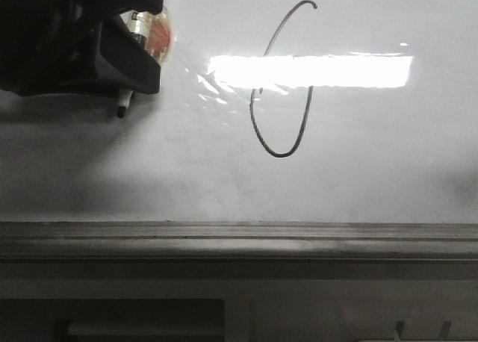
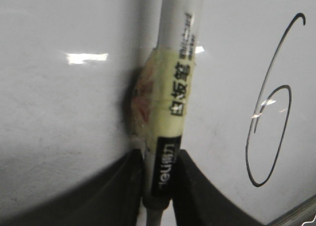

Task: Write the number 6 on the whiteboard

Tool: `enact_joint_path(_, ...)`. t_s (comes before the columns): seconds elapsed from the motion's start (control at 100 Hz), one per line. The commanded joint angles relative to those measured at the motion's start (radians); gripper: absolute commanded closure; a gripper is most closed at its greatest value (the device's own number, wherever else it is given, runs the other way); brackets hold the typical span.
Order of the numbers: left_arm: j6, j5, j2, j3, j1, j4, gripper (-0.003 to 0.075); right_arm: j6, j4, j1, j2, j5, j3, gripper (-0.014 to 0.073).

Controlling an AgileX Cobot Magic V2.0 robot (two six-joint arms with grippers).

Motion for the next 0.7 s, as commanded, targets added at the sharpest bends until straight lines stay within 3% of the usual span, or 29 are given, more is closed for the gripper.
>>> enact_joint_path(0.0, -0.009, -0.027, -0.011, -0.031, 0.000, 0.004, 0.0440, 0.002, 0.039, -0.006, -0.005, -0.039, -0.024, 0.0210)
enact_joint_path(0.14, -0.009, -0.025, -0.022, -0.031, 0.000, 0.036, 0.0232, 0.002, 0.039, -0.006, -0.005, -0.031, -0.024, 0.0210)
enact_joint_path(0.21, -0.007, -0.025, -0.041, -0.031, 0.000, 0.056, 0.0172, 0.002, 0.039, -0.006, -0.005, -0.021, -0.024, 0.0210)
enact_joint_path(0.47, 0.144, -0.025, -0.208, -0.014, 0.000, 0.058, 0.0166, 0.017, 0.039, -0.006, -0.047, -0.006, -0.024, 0.0210)
enact_joint_path(0.69, 0.297, -0.009, -0.412, -0.010, 0.000, 0.058, 0.0170, 0.038, 0.109, -0.006, -0.150, -0.226, -0.024, 0.0242)
